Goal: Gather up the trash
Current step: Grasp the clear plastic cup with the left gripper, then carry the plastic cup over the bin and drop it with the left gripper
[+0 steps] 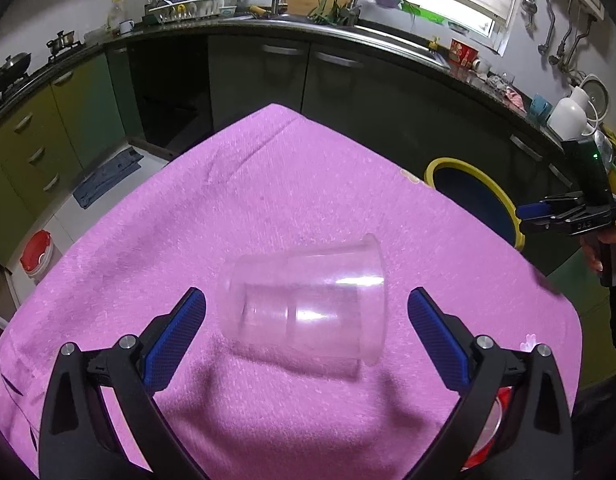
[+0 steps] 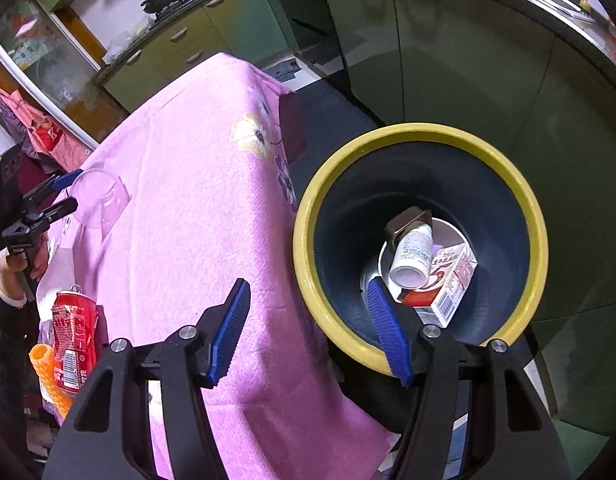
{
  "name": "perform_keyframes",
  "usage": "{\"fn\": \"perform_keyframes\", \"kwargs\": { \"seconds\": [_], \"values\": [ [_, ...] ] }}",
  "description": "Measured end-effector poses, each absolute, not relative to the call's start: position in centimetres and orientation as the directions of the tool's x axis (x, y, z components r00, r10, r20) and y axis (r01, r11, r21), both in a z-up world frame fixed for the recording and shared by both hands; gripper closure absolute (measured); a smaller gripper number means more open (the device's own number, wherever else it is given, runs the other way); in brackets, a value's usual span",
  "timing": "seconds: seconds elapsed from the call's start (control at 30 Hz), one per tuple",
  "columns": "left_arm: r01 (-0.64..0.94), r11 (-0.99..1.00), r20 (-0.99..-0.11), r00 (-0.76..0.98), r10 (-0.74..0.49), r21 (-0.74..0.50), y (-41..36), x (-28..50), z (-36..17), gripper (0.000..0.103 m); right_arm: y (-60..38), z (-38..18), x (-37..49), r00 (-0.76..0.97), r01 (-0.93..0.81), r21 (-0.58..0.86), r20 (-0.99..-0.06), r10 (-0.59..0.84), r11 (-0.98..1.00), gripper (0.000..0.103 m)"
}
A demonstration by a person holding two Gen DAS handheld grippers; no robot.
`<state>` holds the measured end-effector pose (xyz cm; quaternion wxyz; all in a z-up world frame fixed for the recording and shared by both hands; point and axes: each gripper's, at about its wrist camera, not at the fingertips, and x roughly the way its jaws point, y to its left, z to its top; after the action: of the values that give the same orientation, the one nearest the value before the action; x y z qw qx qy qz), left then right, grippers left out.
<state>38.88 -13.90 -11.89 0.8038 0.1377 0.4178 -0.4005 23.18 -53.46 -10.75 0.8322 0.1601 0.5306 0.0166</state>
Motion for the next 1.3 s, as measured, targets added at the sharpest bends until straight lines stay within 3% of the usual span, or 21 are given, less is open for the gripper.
{"fn": "perform_keyframes", "kwargs": {
  "seconds": [0.47, 0.6, 0.73, 1.3],
  "values": [
    [0.758, 0.631, -0.8, 0.27, -0.536, -0.166, -14.7, 40.4, -13.6, 0.007, -52.2, -10.9, 23.6, 0.422, 0.114, 0.278, -0.883, 0.207, 0.954, 0.042],
    [0.751, 0.638, -0.805, 0.268, -0.53, -0.17, -14.8, 40.6, -13.7, 0.024, -52.0, -11.1, 23.7, 0.418, 0.11, 0.278, -0.884, 0.21, 0.954, 0.042],
    [0.745, 0.647, -0.806, 0.279, -0.523, -0.162, -14.7, 40.5, -13.5, 0.024, -51.9, -11.1, 23.6, 0.418, 0.108, 0.281, -0.883, 0.213, 0.954, 0.042],
    [0.8, 0.594, -0.752, 0.339, -0.565, -0.086, -17.5, 35.1, -5.5, 0.024, -54.3, -8.5, 18.9, 0.511, 0.14, 0.267, -0.844, 0.162, 0.954, 0.042]
  ]
}}
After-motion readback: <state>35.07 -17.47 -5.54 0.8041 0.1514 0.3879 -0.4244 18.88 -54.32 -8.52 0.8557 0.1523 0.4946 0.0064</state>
